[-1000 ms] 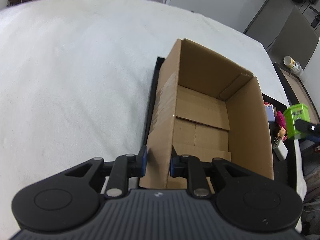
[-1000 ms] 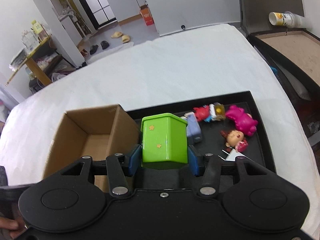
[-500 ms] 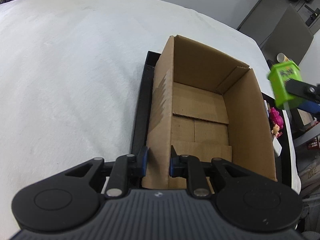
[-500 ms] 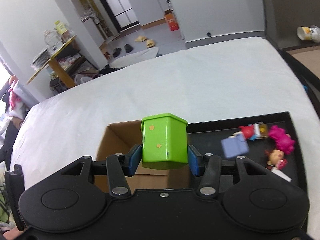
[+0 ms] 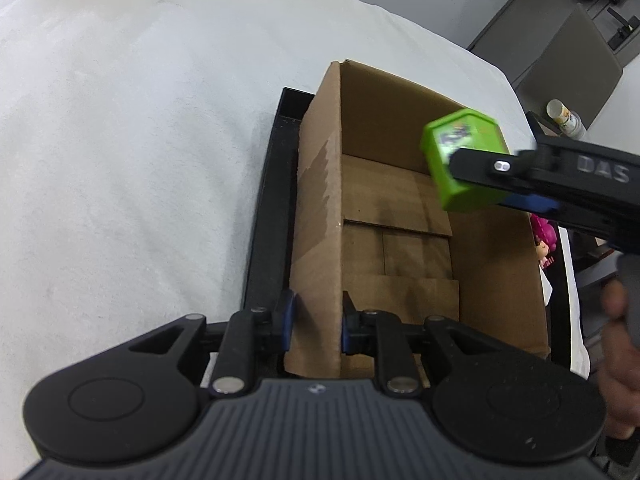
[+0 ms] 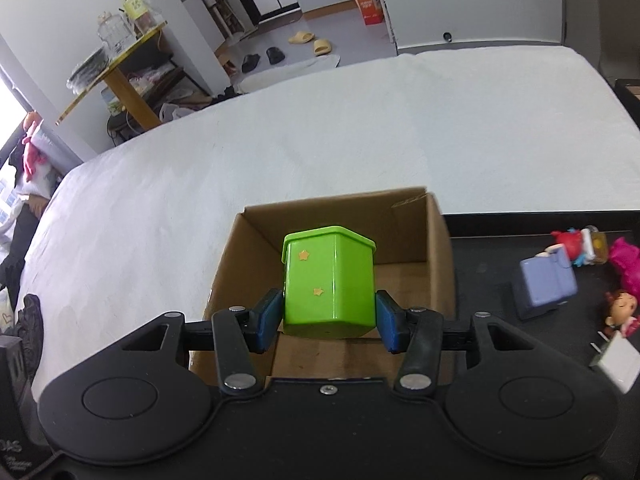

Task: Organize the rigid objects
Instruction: 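Lift the green cube box with the right gripper and lower it into the cardboard box, then open the right gripper, withdraw, and grasp the white charger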

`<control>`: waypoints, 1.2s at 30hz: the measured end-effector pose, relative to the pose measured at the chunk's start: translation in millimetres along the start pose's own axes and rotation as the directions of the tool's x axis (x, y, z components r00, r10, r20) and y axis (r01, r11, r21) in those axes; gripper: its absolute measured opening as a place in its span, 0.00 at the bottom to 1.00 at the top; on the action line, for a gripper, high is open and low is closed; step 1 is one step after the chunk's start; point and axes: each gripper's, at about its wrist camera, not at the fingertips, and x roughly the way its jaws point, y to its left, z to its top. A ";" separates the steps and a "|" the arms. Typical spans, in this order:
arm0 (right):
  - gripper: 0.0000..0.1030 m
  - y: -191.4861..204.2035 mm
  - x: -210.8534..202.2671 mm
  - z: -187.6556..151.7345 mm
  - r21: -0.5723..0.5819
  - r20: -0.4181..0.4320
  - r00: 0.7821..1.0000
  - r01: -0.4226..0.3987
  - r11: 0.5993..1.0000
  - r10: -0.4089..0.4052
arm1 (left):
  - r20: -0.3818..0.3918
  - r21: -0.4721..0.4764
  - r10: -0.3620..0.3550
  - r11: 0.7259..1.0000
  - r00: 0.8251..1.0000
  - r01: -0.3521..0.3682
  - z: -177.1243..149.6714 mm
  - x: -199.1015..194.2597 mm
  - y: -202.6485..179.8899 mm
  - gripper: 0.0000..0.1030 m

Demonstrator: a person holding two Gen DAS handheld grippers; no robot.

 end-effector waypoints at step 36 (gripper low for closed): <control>0.61 -2.6 -19.0 -0.3 -0.022 -0.022 1.000 0.013 1.000 -0.013 | -0.014 -0.047 -0.010 0.999 1.000 0.009 3.5 2.4 2.7 0.22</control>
